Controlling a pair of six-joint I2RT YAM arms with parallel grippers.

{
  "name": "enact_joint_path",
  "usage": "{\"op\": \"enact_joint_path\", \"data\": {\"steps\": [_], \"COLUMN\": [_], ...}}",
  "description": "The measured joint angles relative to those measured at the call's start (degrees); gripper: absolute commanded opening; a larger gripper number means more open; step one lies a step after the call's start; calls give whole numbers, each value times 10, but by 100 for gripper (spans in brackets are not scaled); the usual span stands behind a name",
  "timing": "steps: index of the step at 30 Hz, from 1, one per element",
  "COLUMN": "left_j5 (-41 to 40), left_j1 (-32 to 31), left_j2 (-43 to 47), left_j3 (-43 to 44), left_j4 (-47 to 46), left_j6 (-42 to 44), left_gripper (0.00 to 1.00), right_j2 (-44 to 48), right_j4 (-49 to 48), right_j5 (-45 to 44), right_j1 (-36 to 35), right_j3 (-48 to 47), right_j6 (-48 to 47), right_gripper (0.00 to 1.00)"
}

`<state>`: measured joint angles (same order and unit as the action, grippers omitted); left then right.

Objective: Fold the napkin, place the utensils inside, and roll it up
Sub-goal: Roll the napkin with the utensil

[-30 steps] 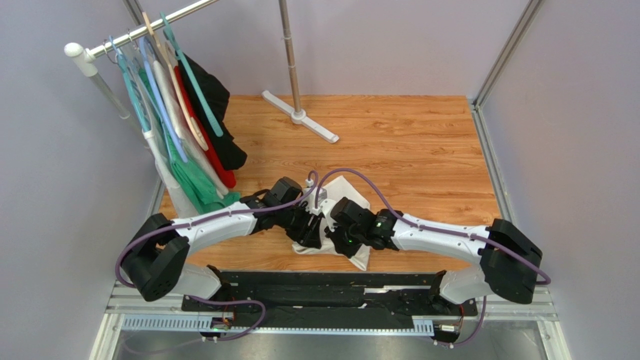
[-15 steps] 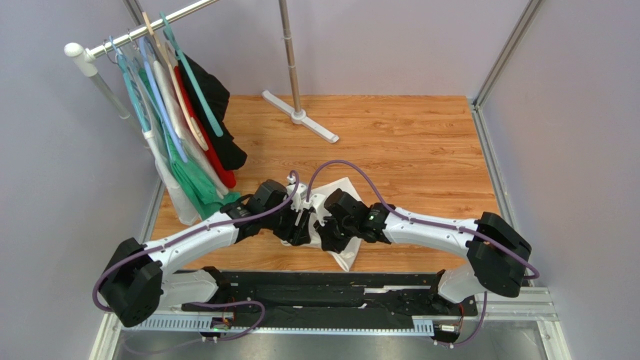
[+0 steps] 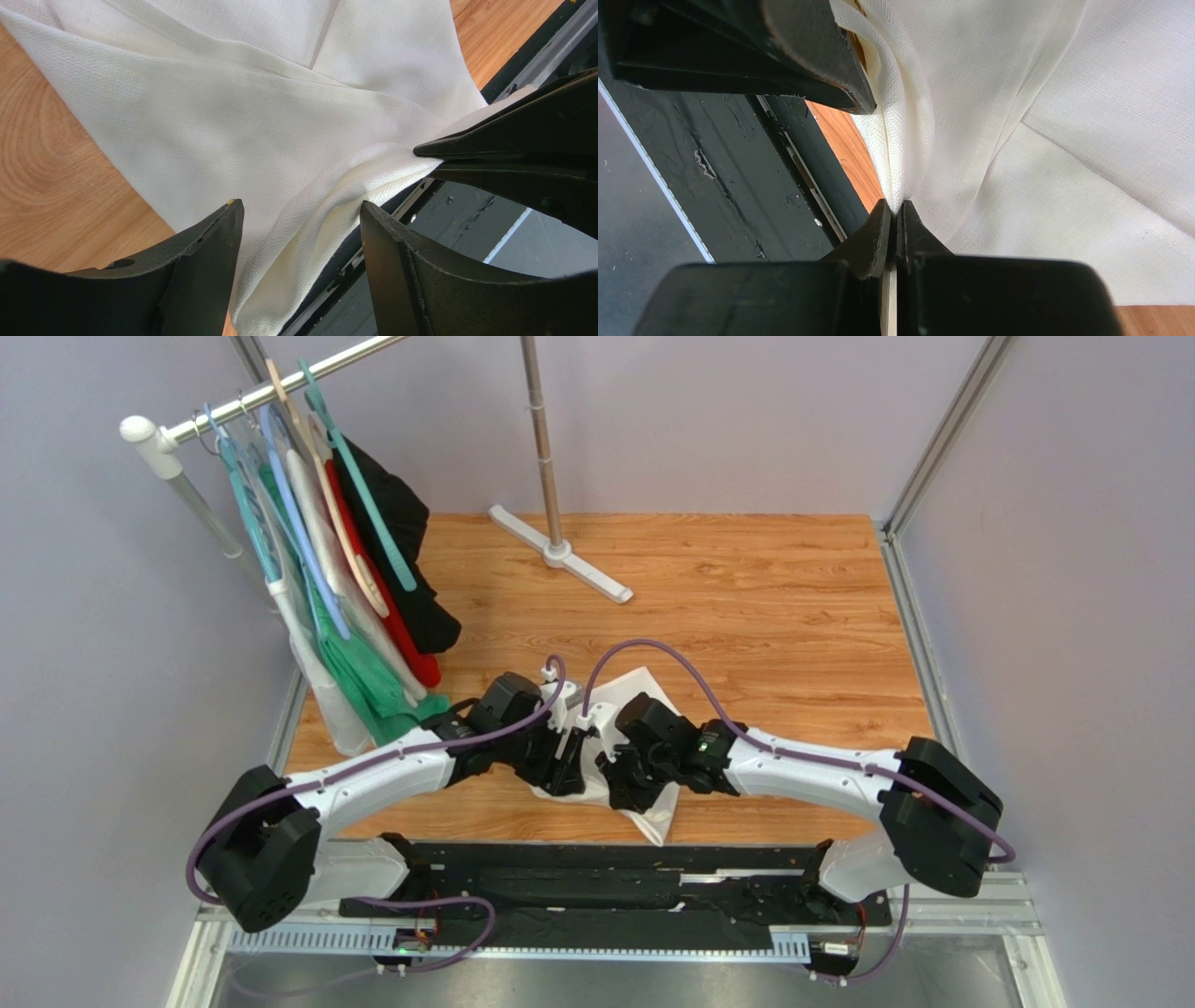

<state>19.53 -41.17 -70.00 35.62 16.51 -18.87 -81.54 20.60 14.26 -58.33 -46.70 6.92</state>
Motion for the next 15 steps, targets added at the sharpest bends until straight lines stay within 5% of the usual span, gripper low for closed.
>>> {"op": "enact_joint_path", "data": {"steps": [15], "left_j5": [40], "left_j1": [37], "left_j2": [-4], "left_j3": [0], "left_j4": [-24], "left_j6": [-8], "left_gripper": [73], "right_j2": [11], "right_j4": [-10], "right_j5": [-7], "right_j1": [2], "right_j3": [5], "right_j6": [12], "right_gripper": [0]}}
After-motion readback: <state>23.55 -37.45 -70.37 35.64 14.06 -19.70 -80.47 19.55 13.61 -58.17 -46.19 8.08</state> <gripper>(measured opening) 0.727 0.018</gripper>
